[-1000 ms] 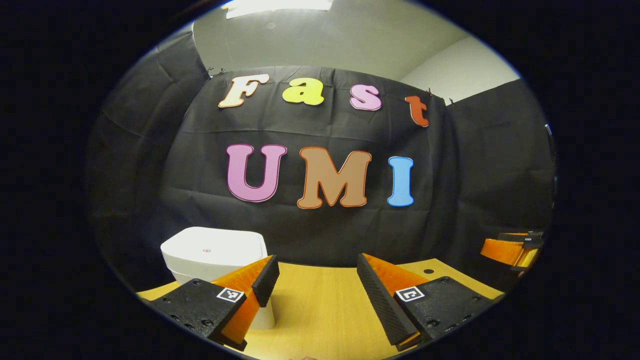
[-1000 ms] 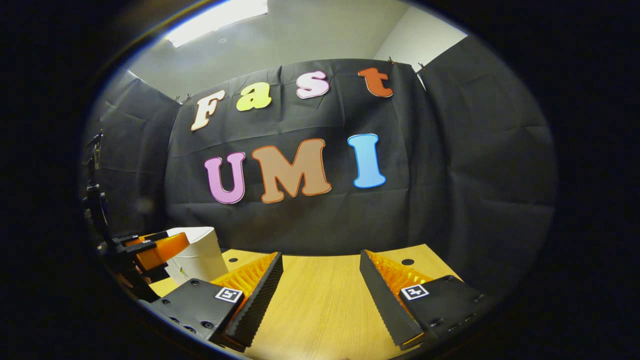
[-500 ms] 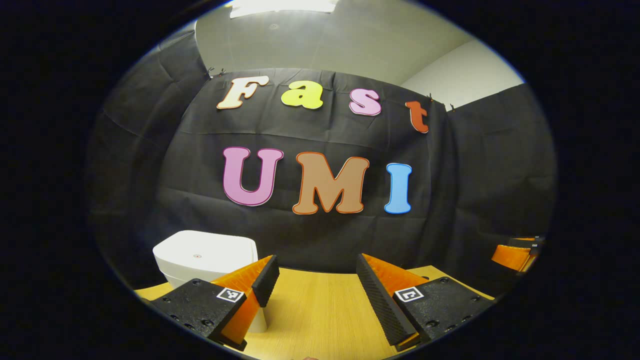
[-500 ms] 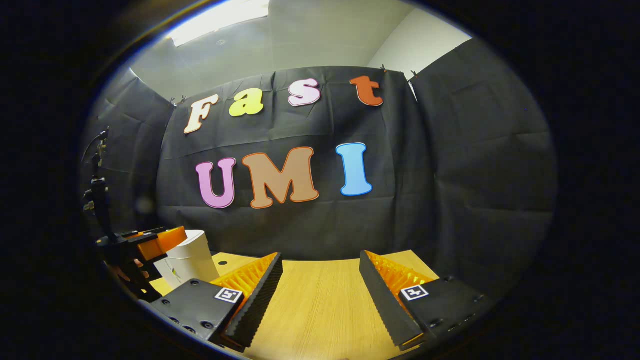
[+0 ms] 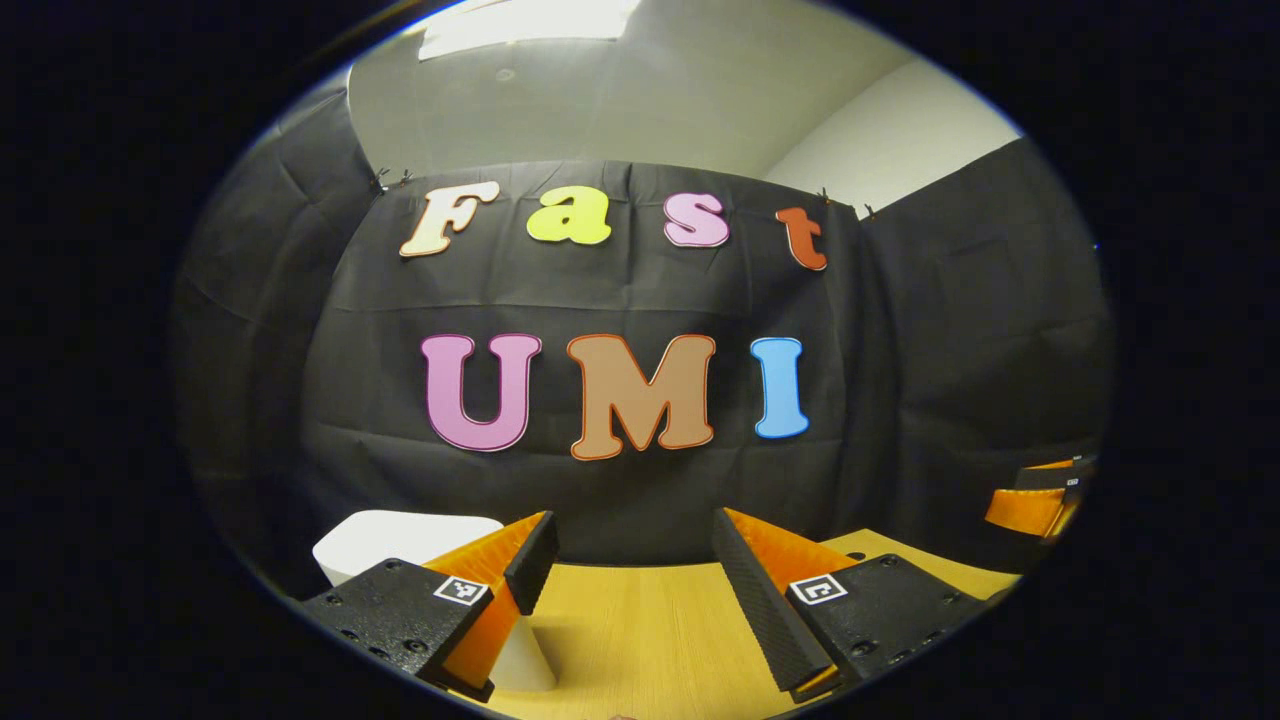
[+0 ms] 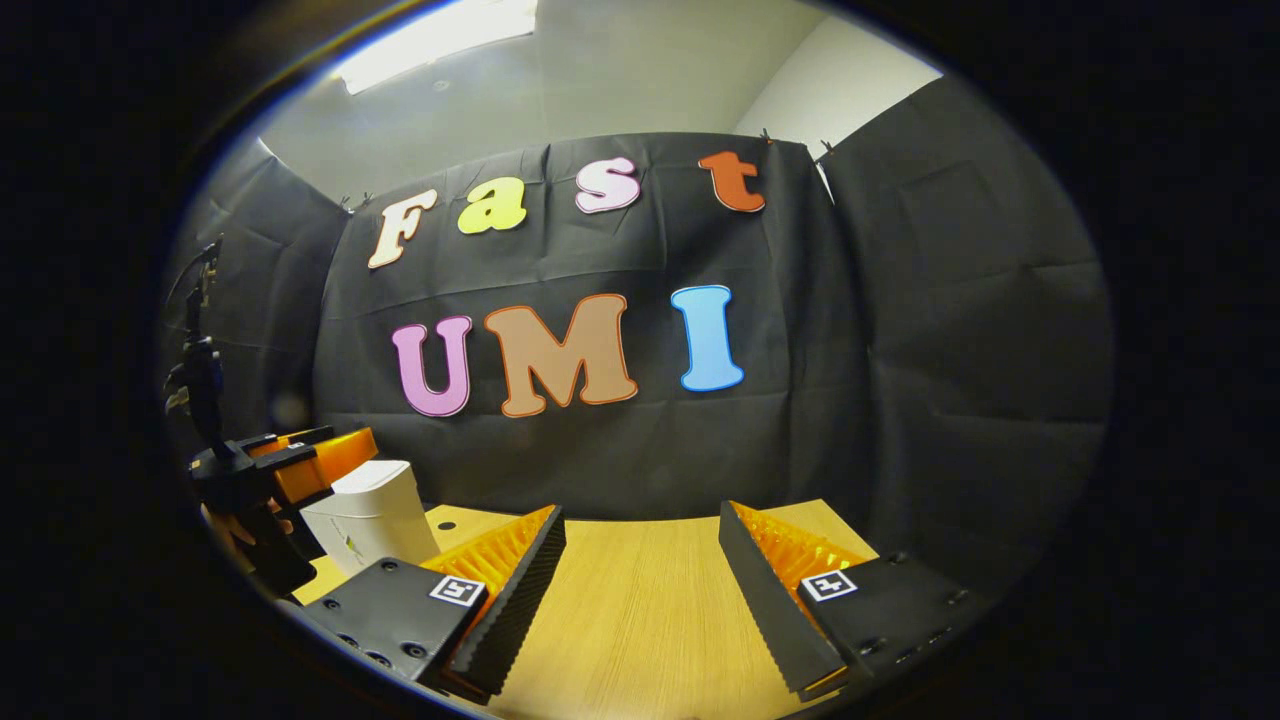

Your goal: Press the lid of the desktop garbage bin to open it, pick up the crumpled paper on the desktop and throw it into the bin, then pick up the pop can on the desktop and drop it into the bin, and finally close the garbage bin lid.

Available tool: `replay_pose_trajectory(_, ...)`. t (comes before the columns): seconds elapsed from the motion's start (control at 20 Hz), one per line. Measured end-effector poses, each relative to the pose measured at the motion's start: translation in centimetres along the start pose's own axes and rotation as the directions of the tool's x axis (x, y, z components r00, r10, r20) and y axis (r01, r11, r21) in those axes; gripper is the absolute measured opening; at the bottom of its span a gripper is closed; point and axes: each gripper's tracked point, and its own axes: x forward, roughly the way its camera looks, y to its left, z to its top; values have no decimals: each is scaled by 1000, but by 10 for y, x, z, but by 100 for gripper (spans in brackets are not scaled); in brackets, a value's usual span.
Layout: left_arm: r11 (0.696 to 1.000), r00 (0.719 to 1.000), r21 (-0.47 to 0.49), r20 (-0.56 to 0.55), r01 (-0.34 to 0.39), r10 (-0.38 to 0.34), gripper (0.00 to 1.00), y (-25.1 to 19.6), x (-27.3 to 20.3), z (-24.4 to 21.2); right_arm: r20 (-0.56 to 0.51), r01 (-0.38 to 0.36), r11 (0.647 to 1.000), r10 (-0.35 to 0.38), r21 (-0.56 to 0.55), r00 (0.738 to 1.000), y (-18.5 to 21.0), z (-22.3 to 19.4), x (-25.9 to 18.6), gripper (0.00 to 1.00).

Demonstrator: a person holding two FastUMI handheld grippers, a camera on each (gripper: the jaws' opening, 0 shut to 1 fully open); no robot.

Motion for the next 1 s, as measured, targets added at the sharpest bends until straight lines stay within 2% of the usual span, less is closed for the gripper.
replay_pose_trajectory(0.3,999,999,2,-1,41,-41,94,-13,1,5,4,-5,1000,5,-5,1000,1,2,0,99)
replay_pose_trajectory(1.0,999,999,-14,-11,49,-49,93,-18,0,3,15,-4,1000,4,2,1000,0,7,-1,98)
